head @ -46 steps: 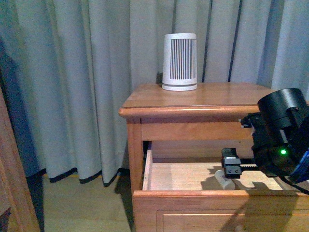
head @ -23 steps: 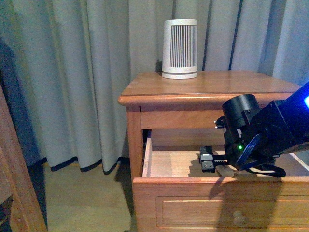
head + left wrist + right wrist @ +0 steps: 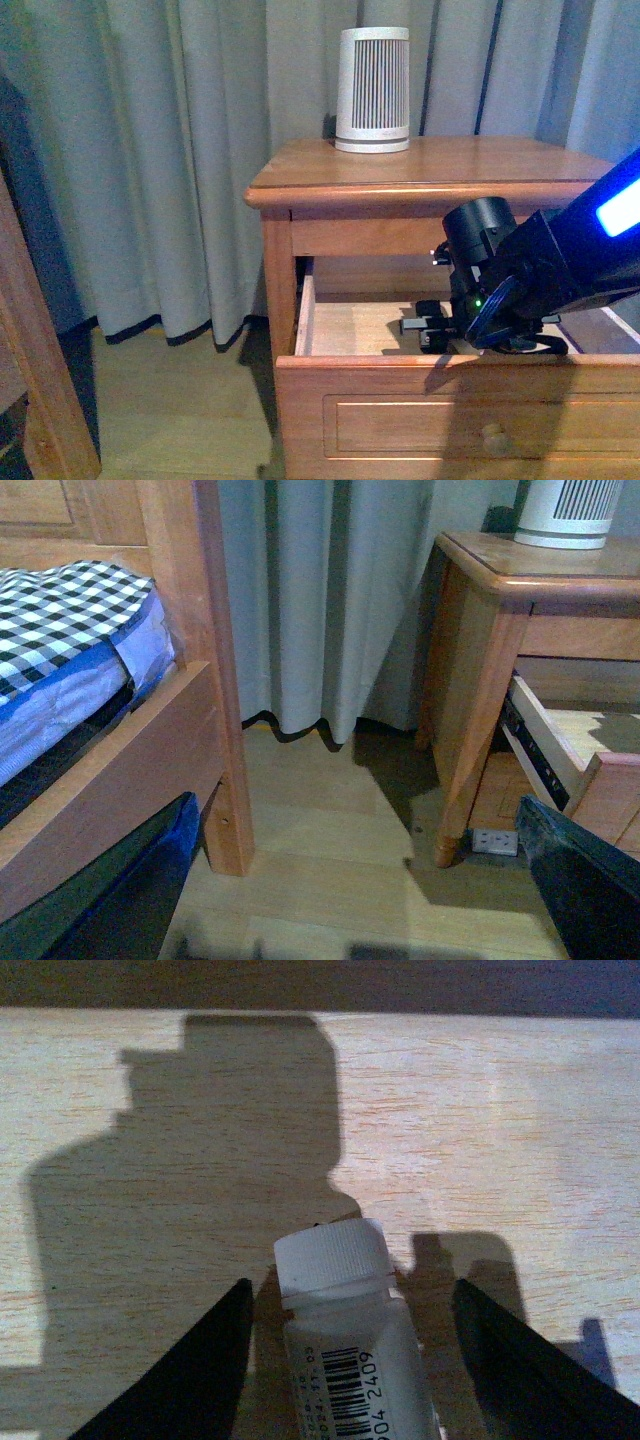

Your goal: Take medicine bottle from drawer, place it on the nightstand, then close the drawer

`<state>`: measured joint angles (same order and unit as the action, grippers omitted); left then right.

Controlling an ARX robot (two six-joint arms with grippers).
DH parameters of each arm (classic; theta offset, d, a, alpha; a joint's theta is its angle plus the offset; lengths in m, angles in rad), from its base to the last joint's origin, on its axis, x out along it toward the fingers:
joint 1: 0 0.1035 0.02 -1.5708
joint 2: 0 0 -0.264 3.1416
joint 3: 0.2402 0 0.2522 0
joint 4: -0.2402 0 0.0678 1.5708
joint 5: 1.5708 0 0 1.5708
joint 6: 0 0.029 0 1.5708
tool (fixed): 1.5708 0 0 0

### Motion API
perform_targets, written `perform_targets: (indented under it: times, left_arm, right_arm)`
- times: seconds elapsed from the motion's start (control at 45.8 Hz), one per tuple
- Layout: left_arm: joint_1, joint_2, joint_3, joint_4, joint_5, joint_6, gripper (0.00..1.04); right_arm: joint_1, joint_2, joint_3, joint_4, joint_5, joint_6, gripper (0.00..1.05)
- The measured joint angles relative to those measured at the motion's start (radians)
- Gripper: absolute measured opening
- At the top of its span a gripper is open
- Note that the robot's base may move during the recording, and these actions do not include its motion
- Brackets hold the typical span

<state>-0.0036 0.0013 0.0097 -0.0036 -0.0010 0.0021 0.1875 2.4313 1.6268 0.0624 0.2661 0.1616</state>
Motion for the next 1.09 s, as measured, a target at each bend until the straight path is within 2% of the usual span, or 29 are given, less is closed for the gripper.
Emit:
perform_targets:
  times: [0.175,0.218,0.503,0.612,0.83,0.939,1.092]
  left_arm:
    - [0.0,0.0,0.0,0.0,0.0,0.0,0.98]
    - [0.0,0.0,0.0,0.0,0.0,0.0,0.98]
    - [0.0,0.0,0.0,0.0,0.0,0.0,0.98]
    - [0.0,0.0,0.0,0.0,0.0,0.0,0.98]
    - [0.0,0.0,0.0,0.0,0.0,0.0,0.98]
    - [0.0,0.0,0.0,0.0,0.0,0.0,0.98]
    - [0.0,0.0,0.0,0.0,0.0,0.0,0.98]
  right_arm:
    - [-0.001,0.0,0.0,0.011,0.005,0.005,0.34]
    - [-0.001,-0.004,-0.003,0.013,0.004,0.012,0.31]
    - [0.002,-0.204,-0.109,-0.068,-0.023,0.155,0.3]
    - [0.016,-0.346,-0.183,-0.144,-0.037,0.216,0.3]
    - [0.058,-0.494,-0.237,-0.262,-0.046,0.246,0.3]
    - [0.054,-0.546,-0.168,-0.261,0.039,0.19,0.3]
    - [-0.021,-0.509,0.069,-0.307,0.116,0.122,0.3]
